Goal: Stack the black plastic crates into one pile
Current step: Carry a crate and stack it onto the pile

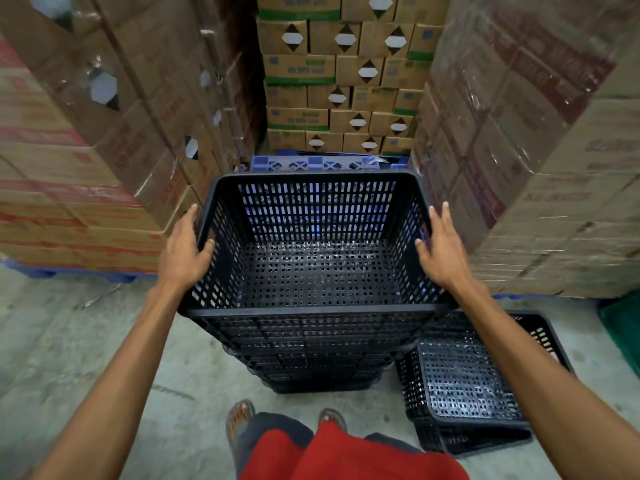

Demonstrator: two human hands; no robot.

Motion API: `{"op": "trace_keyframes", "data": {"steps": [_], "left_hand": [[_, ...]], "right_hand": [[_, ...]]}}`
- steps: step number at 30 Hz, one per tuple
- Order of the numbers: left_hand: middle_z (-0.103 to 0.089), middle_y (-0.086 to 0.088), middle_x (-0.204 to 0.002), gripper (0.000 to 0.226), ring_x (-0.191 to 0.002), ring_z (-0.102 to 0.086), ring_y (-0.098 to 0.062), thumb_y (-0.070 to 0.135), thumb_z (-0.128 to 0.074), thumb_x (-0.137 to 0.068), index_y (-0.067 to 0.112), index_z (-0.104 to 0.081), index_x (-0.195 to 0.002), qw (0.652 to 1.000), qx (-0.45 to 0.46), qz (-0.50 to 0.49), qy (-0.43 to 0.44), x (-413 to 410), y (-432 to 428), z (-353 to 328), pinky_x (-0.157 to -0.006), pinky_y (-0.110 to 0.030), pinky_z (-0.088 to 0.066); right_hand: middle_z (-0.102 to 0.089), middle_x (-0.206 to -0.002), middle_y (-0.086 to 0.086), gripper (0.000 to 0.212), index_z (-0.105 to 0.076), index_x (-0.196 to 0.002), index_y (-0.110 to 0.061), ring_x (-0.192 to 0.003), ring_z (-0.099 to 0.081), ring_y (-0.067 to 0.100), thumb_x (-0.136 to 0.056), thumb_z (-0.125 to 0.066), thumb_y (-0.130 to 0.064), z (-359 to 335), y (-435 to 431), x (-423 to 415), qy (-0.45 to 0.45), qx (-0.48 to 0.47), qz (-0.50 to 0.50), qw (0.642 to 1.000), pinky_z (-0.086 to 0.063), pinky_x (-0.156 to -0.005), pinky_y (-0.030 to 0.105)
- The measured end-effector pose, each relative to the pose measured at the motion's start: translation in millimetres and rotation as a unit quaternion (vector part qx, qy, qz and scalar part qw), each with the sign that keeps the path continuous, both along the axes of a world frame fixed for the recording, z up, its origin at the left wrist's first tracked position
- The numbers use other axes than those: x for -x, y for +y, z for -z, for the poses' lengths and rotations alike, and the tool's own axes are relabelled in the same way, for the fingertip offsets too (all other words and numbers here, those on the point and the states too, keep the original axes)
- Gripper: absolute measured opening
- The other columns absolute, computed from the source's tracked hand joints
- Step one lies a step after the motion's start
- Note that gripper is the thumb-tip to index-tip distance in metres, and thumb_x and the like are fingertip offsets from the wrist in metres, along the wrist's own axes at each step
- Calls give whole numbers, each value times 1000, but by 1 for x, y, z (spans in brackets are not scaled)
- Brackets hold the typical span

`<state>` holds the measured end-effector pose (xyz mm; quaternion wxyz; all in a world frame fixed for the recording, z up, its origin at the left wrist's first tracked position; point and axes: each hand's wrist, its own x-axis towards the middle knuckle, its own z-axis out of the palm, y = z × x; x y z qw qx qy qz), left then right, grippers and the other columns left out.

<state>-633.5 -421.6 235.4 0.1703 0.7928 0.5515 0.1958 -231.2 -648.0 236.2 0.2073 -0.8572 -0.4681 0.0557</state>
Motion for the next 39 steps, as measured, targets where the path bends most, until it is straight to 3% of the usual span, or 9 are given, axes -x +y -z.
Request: {"op": "trace_keyframes", "data": {"steps": [4, 7, 14, 21, 26, 29, 33, 35, 39], "left_hand": [[5, -6, -167, 86, -155, 4, -22, 27, -61, -92, 13, -8, -158, 987, -3, 84, 139, -1, -9, 7, -124, -44, -17], [15, -5, -166, 93, -152, 18, -21, 25, -62, -92, 11, 1, -158, 981, 6, 107, 159, 2, -9, 8, -125, -41, -6], [13, -8, -165, 91, -153, 16, -25, 25, -62, -91, 4, -3, -157, 972, -37, 114, 201, 8, -10, 11, -125, -42, -2], [4, -16, -166, 84, -154, 9, -31, 22, -55, -91, 0, -6, -156, 956, -110, 103, 251, 1, -9, 23, -125, -48, -9], [7, -13, -166, 86, -154, 12, -28, 30, -54, -91, 1, -6, -156, 957, -80, 98, 262, 1, -8, 19, -125, -47, -8], [0, -14, -166, 80, -155, 3, -29, 30, -57, -91, 0, -20, -154, 965, -51, 97, 240, 1, -8, 11, -125, -46, -9], [-21, -22, -162, 72, -153, -11, -33, 36, -49, -97, 1, -23, -154, 982, 8, 64, 176, -25, -10, -17, -125, -47, -10], [-16, -19, -164, 68, -154, -6, -30, 37, -42, -100, 6, -19, -156, 984, 28, 95, 145, -58, -18, -38, -125, -44, -7], [-7, -7, -167, 56, -155, -1, -21, 30, -42, -102, 12, -31, -154, 973, 17, 230, 29, -144, -79, -83, -126, -38, -9]], "right_hand": [[2, -165, 11, 81, -11, -155, -5, -147, -27, 32, -94, -53, -37, 0, -5, -5, -77, 89, -43, 992, -40, -108, 44], [16, -164, 12, 93, -1, -155, -4, -153, -4, 30, -92, -54, -47, 0, -10, -6, -131, 159, -66, 976, -36, -113, 47], [18, -163, 13, 95, 0, -155, -1, -152, 10, 33, -92, -49, -51, 0, -11, 0, -165, 164, -59, 971, -37, -111, 47], [9, -164, 16, 95, -1, -154, 2, -150, 17, 34, -92, -32, -63, 8, -4, 1, -171, 135, -47, 975, -15, -123, 47], [11, -165, 11, 100, 1, -155, 0, -151, 18, 30, -89, -29, -70, 3, -2, 1, -139, 139, -43, 980, -20, -120, 46], [10, -165, 7, 99, -1, -156, -4, -152, 13, 27, -89, -39, -67, -1, -3, 1, -104, 132, -39, 985, -23, -120, 45], [-15, -164, 8, 77, -21, -154, -7, -153, -7, 28, -94, -49, -47, -19, -3, -1, -21, 83, -23, 996, -31, -116, 50], [-27, -159, 17, 65, -29, -150, -7, -150, -20, 33, -96, -48, -38, -33, -11, -2, -17, 66, 5, 998, -37, -111, 48], [-27, -160, 15, 60, -25, -151, -1, -151, -14, 31, -100, -41, -28, -50, -58, 8, -31, 62, 67, 995, -29, -117, 43]]}}
